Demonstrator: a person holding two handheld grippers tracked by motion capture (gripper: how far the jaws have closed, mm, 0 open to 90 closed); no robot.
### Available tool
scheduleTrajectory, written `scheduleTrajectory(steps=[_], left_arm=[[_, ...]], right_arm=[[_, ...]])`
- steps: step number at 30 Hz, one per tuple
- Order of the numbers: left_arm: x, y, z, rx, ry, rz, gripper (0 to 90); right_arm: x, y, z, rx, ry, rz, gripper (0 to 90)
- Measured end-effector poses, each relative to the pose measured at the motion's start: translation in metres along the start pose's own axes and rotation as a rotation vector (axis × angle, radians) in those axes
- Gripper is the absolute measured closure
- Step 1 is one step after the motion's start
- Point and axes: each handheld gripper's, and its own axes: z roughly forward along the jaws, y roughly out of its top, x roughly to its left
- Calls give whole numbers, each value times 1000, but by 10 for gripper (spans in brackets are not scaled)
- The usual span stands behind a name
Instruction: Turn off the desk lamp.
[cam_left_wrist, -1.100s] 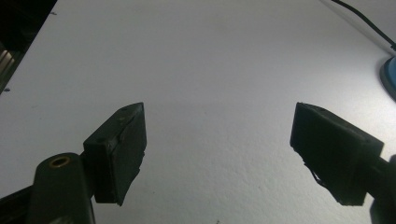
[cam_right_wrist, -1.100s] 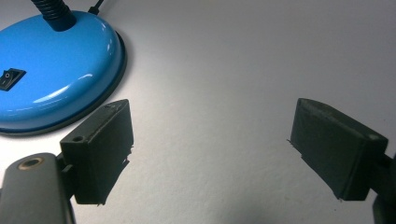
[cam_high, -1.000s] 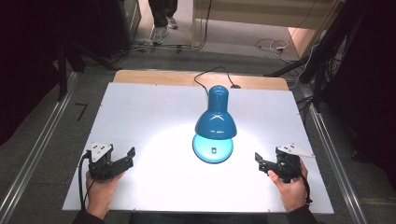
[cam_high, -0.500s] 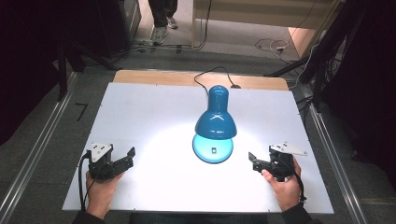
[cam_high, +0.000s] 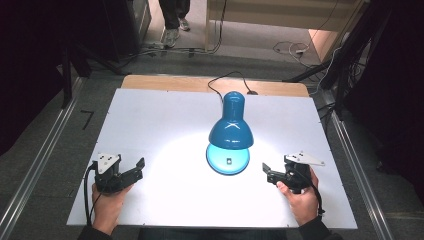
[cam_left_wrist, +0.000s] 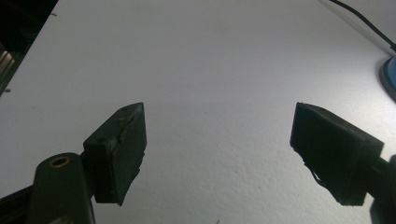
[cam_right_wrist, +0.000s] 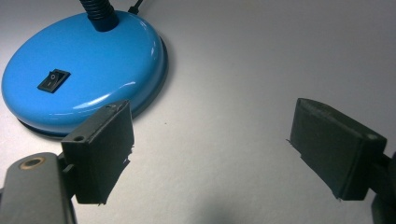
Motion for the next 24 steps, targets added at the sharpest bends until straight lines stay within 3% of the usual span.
scheduleTrajectory(steps=[24], left_arm=[[0,0,0,1,-1,-1,188]], right_arm=[[13,6,7,-1,30,-13,126]])
